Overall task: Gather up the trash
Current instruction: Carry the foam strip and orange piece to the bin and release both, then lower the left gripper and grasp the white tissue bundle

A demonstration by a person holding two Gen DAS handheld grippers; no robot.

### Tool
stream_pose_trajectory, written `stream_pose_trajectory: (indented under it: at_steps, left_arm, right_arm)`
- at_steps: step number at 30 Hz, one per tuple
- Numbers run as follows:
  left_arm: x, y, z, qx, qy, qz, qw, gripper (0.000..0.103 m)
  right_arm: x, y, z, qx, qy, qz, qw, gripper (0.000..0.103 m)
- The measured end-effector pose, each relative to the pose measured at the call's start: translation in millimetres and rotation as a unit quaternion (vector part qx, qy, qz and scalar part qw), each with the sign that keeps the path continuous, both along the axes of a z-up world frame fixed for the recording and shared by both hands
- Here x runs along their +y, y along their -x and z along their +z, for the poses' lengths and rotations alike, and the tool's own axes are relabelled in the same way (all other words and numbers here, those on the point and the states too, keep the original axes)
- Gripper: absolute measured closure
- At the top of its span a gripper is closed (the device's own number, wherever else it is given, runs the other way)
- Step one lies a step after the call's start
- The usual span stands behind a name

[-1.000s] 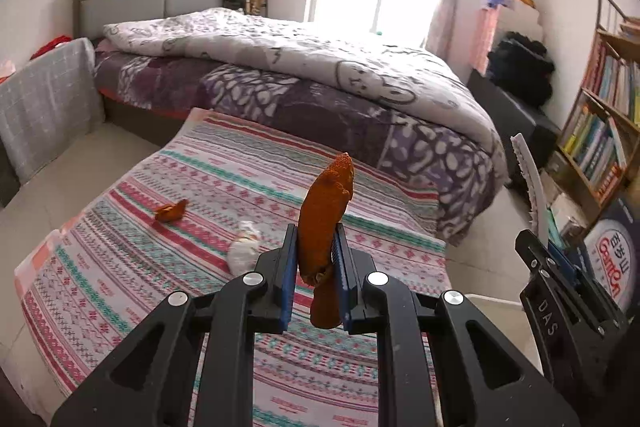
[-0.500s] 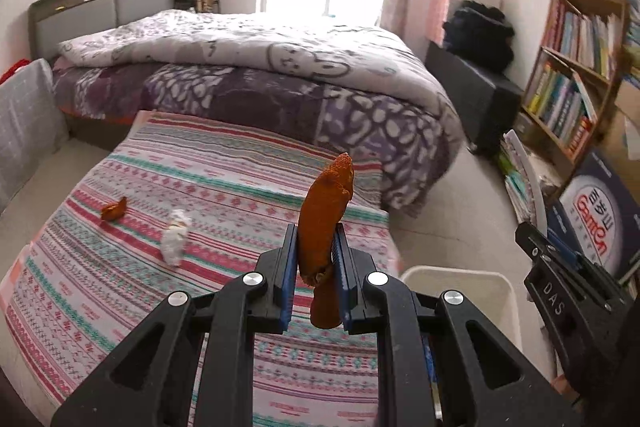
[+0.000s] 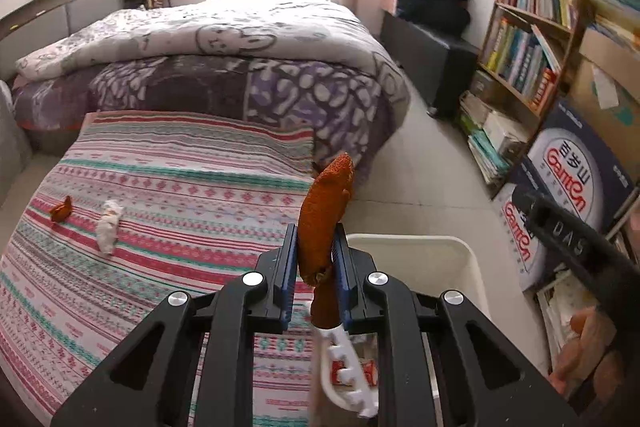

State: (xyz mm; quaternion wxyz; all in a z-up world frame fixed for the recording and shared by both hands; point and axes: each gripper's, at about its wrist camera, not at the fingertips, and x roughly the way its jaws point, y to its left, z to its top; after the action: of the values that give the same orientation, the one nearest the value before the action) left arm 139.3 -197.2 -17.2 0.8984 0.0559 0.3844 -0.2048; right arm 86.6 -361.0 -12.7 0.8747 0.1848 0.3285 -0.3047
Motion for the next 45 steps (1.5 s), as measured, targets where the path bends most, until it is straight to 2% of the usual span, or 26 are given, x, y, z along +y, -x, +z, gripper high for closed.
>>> stream_pose_trajectory:
  at_steps: [2,4,7,9,15,17,18,19,24,30,34,41,45]
  left_arm:
    - [-7.0,2.1,-2.4,0.002,-0.002,-0.006,1.0000,0.086]
    - [-16.3,5.7,-5.3,0.004,-0.006,-0.015,0.9999,0.085]
    - [-28.1,10.0,-9.1,0.010,-0.007,-0.028,0.9995,0.085]
    - [-33.5,11.7,-10.8,0.014,-0.005,-0.034,0.9993,0.085]
    - [-50.9,17.0,-21.0,0.048,0.010,-0.067,0.9966,0.084]
    - [-53.8,17.1,-24.4,0.063,0.016,-0.072,0.9952,0.068]
    - [-54.0,16.8,-25.0,0.066,0.016,-0.071,0.9952,0.045]
    - [-52.9,17.0,-24.4,0.064,0.018,-0.065,0.9957,0.033]
    - [-43.3,10.2,-21.3,0.065,0.024,-0.052,0.9962,0.030]
    - [-13.6,-20.2,-31.2,0.090,0.004,-0.004,0.9960,0.024]
    - [20.1,-54.1,-42.7,0.108,-0.023,0.053,0.9925,0.024]
    - [90.0,-120.4,-67.9,0.125,-0.089,0.152,0.9764,0.023]
    - [131.1,-151.9,-82.9,0.115,-0.127,0.212,0.9619,0.023]
  right_arm:
    - [-9.2,4.3,-0.4,-0.002,-0.003,-0.013,1.000,0.032]
    - [-18.6,9.2,-0.9,-0.003,-0.005,-0.029,1.000,0.023]
    - [-32.6,18.3,-0.7,-0.010,-0.010,-0.052,0.999,0.020]
    - [-40.9,23.6,-0.9,-0.013,-0.018,-0.065,0.998,0.014]
    - [-61.2,36.5,-3.9,-0.017,-0.035,-0.102,0.994,0.011]
    - [-64.4,37.7,-5.1,-0.016,-0.038,-0.107,0.993,0.008]
    - [-64.6,36.9,-5.0,-0.016,-0.039,-0.107,0.993,0.008]
    - [-65.2,37.3,-5.2,-0.016,-0.040,-0.107,0.993,0.007]
    - [-60.0,31.2,-7.0,-0.010,-0.044,-0.101,0.994,0.007]
    - [-41.1,12.8,-15.1,0.015,-0.051,-0.069,0.996,0.007]
    - [-24.5,-1.1,-18.2,0.030,-0.049,-0.042,0.997,0.007]
    - [-2.2,-20.5,-26.3,0.053,-0.059,-0.002,0.997,0.007]
    - [10.4,-30.2,-29.1,0.063,-0.056,0.017,0.996,0.007]
